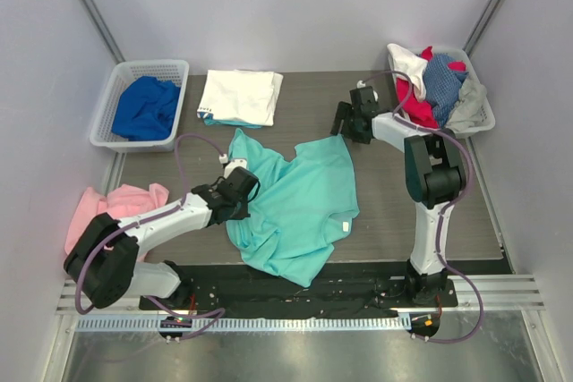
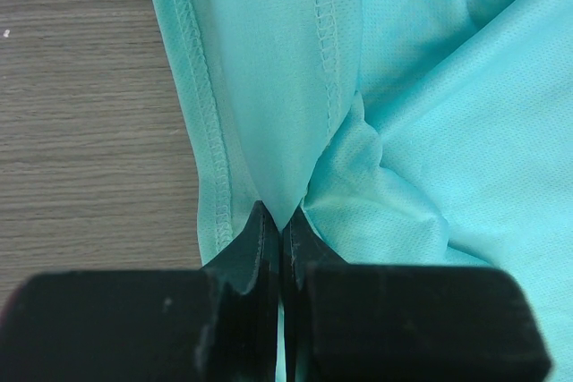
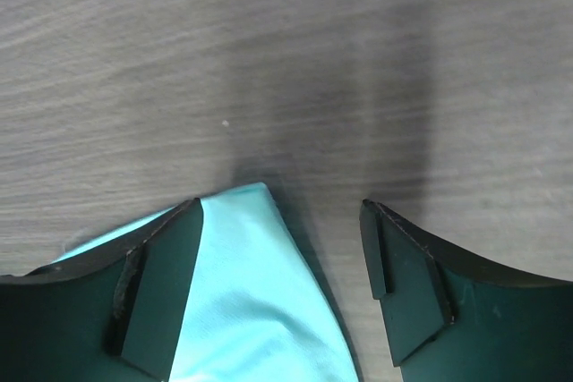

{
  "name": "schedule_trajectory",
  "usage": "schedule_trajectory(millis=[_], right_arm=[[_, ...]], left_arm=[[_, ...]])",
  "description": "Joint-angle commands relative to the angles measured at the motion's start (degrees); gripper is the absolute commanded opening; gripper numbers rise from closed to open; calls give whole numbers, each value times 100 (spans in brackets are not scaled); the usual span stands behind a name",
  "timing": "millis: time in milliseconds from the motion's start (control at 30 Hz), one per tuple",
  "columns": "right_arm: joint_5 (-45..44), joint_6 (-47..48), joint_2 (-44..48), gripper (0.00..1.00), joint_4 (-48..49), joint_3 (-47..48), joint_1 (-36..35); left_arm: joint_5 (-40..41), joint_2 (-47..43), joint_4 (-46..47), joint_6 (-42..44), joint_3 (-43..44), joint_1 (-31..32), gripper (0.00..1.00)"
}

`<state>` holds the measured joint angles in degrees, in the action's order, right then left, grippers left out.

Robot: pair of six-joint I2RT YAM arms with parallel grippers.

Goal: Fold and stack the t-shirts
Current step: Flatten the tshirt out

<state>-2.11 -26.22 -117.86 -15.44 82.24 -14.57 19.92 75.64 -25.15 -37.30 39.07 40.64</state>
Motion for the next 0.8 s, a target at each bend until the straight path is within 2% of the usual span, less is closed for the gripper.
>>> schedule_trajectory(millis=[0, 67, 133, 167, 200, 267, 300, 467, 500, 567, 600, 633, 700, 733, 767], right_arm=[[360, 152, -289, 79, 112, 328, -20], [457, 152, -351, 78, 103, 363, -29], [509, 170, -378, 69, 85, 346, -55], [536, 170, -404, 64, 77, 354, -64], [545, 178, -421, 52, 59, 337, -72], [615, 178, -448, 41, 33, 328, -64], [641, 178, -465, 29, 6, 328, -64], [756, 152, -457, 6, 6, 214, -64], [730, 135, -457, 1, 6, 196, -64], [651, 99, -360, 1, 15, 126, -72], [563, 91, -308, 1, 15, 91, -55], [528, 73, -229, 1, 6, 39, -72], [466, 47, -123, 1, 6, -75, -64], [457, 38, -79, 1, 6, -120, -64], [448, 29, 26, 1, 6, -172, -64]], left_arm=[[3, -251, -43, -120, -31, 23, 0], [20, -295, -43, -137, -40, 23, 0], [38, -321, -69, -146, -40, 31, 0], [38, -313, -78, -146, -31, 23, 0], [38, -313, -87, -146, -14, 23, 0], [56, -313, -87, -129, 4, 31, 0], [56, -304, -104, -137, 30, 31, 0], [73, -269, -122, -120, 101, 31, 2], [82, -269, -131, -120, 118, 23, 6], [117, -260, -183, -120, 188, 23, 18], [152, -269, -297, -102, 337, 23, 27], [178, -295, -367, -76, 434, 23, 45], [398, -339, -648, 46, 897, 23, 60], [494, -391, -745, 126, 1083, 23, 74], [608, -409, -920, 205, 1285, 23, 80]])
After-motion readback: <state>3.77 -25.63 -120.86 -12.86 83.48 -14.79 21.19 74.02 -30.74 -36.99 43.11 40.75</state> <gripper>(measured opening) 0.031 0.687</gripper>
